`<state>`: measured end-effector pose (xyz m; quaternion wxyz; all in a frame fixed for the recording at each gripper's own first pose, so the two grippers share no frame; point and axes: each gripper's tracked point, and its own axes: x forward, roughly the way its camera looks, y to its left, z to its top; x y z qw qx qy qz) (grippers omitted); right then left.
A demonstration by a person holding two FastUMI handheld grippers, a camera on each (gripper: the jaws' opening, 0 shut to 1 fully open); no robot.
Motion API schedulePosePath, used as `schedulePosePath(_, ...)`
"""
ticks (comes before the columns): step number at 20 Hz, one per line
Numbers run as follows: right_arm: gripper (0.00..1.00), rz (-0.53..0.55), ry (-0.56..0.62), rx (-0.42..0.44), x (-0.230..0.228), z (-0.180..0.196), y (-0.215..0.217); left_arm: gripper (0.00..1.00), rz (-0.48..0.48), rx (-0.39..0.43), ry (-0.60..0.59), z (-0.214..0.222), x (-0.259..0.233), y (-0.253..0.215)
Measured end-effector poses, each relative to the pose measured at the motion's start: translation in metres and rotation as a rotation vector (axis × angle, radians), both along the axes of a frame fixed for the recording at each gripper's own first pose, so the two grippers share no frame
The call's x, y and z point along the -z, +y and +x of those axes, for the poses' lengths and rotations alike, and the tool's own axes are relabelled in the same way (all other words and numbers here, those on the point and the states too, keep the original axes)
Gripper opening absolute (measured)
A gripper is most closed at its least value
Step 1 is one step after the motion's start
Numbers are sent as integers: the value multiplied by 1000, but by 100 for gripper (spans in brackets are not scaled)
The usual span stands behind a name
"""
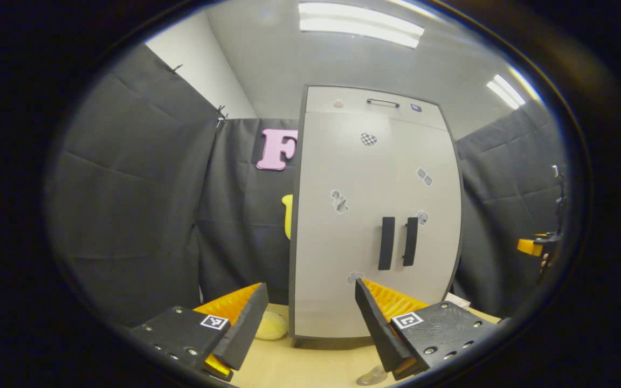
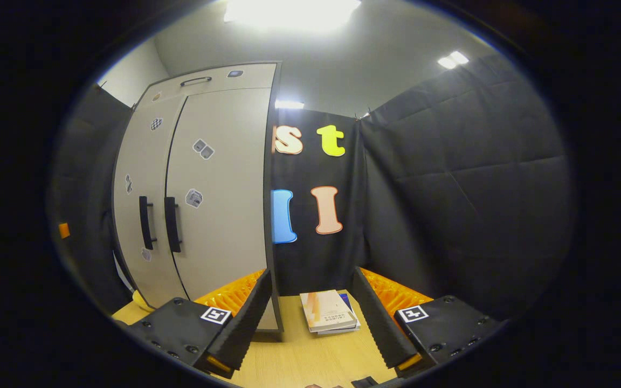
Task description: Grasp the bottle in the cabinet with the left hand and place it on the coaster, then close the right door with the right hand and the left door with the left hand.
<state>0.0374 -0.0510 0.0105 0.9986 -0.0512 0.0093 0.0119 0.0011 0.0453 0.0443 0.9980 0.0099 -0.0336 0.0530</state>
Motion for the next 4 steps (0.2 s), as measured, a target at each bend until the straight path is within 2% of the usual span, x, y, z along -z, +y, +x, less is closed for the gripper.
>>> schedulePosePath(4,96,12,3,-8,1,3,4,94,21,-26,-10,-10,-5,8)
